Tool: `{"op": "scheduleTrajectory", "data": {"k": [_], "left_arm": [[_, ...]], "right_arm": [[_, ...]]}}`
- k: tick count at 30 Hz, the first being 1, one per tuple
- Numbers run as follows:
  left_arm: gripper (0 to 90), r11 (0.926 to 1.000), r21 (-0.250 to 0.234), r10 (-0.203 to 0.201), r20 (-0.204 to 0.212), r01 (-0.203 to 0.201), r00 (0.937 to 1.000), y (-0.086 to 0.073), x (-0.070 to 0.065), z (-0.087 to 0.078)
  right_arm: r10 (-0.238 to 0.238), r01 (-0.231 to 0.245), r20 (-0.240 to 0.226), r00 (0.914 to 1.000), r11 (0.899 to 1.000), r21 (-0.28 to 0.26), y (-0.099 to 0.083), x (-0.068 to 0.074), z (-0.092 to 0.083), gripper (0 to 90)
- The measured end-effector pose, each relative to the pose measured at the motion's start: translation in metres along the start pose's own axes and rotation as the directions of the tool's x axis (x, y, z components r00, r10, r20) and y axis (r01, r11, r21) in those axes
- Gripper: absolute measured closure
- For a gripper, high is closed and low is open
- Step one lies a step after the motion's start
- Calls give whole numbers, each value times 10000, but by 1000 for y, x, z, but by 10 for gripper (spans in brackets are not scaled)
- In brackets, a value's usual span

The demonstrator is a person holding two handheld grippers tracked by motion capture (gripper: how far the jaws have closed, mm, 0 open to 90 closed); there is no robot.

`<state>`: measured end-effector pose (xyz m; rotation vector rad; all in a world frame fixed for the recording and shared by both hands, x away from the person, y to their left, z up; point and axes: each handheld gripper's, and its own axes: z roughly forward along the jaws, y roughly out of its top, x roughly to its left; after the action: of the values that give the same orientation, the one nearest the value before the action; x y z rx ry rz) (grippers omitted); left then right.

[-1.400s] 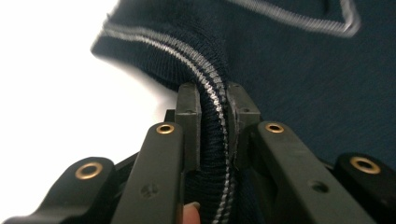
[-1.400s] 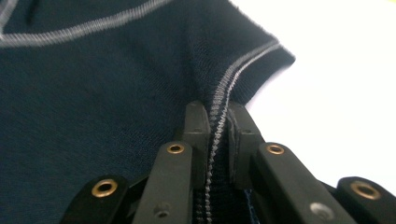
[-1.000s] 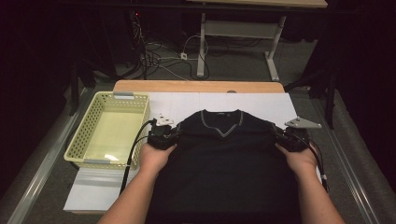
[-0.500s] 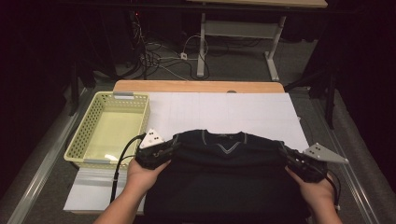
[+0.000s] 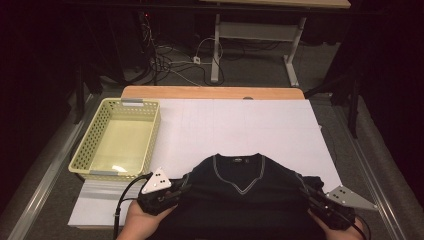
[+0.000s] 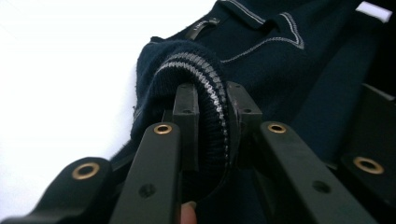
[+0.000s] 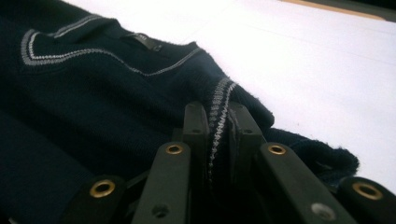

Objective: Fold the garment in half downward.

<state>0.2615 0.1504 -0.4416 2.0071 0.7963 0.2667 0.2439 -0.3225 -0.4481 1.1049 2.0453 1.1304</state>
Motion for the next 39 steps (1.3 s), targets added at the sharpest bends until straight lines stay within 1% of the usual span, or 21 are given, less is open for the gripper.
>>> {"op": "scheduleTrajectory", "data": {"k": [4, 7, 9, 12, 13, 14, 16, 20, 22, 25, 28, 30, 31, 32, 33, 34, 35, 36, 37, 38, 39], "left_arm": [[756, 9998, 50, 181, 74, -182, 9998, -7, -7, -5], [755, 9994, 257, 225, 186, -230, 9996, -16, -12, -7], [753, 9988, 396, 298, 181, -305, 9994, -22, -15, -6], [748, 9991, 399, 118, 190, -125, 9998, -35, -18, 0], [749, 9986, 506, 140, 112, -145, 9998, -39, -19, 3], [749, 9969, 747, 260, 64, -264, 9996, -41, -19, 6], [745, 9950, 971, 239, 100, -247, 9997, -45, -20, 9], [733, 9943, 1051, 161, 241, -186, 9996, -50, -19, 9], [704, 9941, 1078, 66, 282, -96, 9996, -52, -18, 10], [586, 9960, 896, -71, 410, 34, 9991, -49, -16, 7], [443, 9988, 491, -25, 74, 22, 10000, -44, -10, -2], [383, 9993, 252, -277, -47, 279, 9996, -42, -3, -8], [350, 9988, 209, -429, -214, 433, 9989, -40, 3, -11], [331, 9987, 200, -461, -395, 469, 9982, -40, 6, -12], [330, 9992, 222, -312, -776, 330, 9965, -40, 12, -14], [330, 9993, 262, -228, -1033, 257, 9944, -40, 15, -15], [331, 9986, 274, -423, -1172, 458, 9922, -42, 21, -16], [331, 9966, 282, -743, -1107, 779, 9911, -43, 27, -16], [331, 9954, 364, -842, -1157, 889, 9897, -45, 30, -15], [331, 9951, 477, -800, -1306, 869, 9882, -47, 31, -13], [330, 9939, 544, -873, -1375, 955, 9866, -48, 33, -11]], "right_arm": [[-143, 143, 9, 9999, 9998, -109, -1, 6, -12, 807], [-187, 187, 30, 9998, 9998, -81, -8, 10, -16, 804], [-150, 149, 15, 9999, 9999, 41, -18, 13, -14, 803], [-3, 5, -62, 10000, 9992, 408, -30, 13, -10, 799], [39, -35, -75, 10000, 9987, 516, -34, 13, -9, 795], [165, -157, -138, 9998, 9982, 582, -37, 12, -9, 792], [328, -312, -242, 9992, 9973, 670, -40, 11, -9, 785], [197, -179, -214, 9996, 9966, 807, -44, 13, -9, 770], [346, -323, -269, 9990, 9960, 828, -45, 13, -10, 751], [494, -465, -385, 9980, 9963, 728, -45, 11, -10, 648], [649, -636, -268, 9975, 9969, 468, -43, 10, -14, 519], [853, -849, -171, 9962, 9961, 250, -40, 7, -18, 472], [955, -953, -137, 9953, 9954, 105, -38, 5, -20, 468], [1072, -1073, -133, 9941, 9942, -45, -36, 2, -22, 463], [1125, -1126, -85, 9936, 9936, -96, -35, 1, -23, 459], [1159, -1158, 37, 9933, 9932, -139, -33, -2, -24, 458], [1176, -1175, 96, 9930, 9930, -145, -33, -5, -23, 457], [1211, -1209, 168, 9925, 9926, -134, -32, -8, -23, 456], [1316, -1313, 244, 9910, 9913, -134, -32, -11, -22, 452], [1414, -1411, 279, 9896, 9899, -144, -31, -14, -21, 452], [1429, -1426, 329, 9892, 9897, -103, -30, -17, -19, 452]]}}
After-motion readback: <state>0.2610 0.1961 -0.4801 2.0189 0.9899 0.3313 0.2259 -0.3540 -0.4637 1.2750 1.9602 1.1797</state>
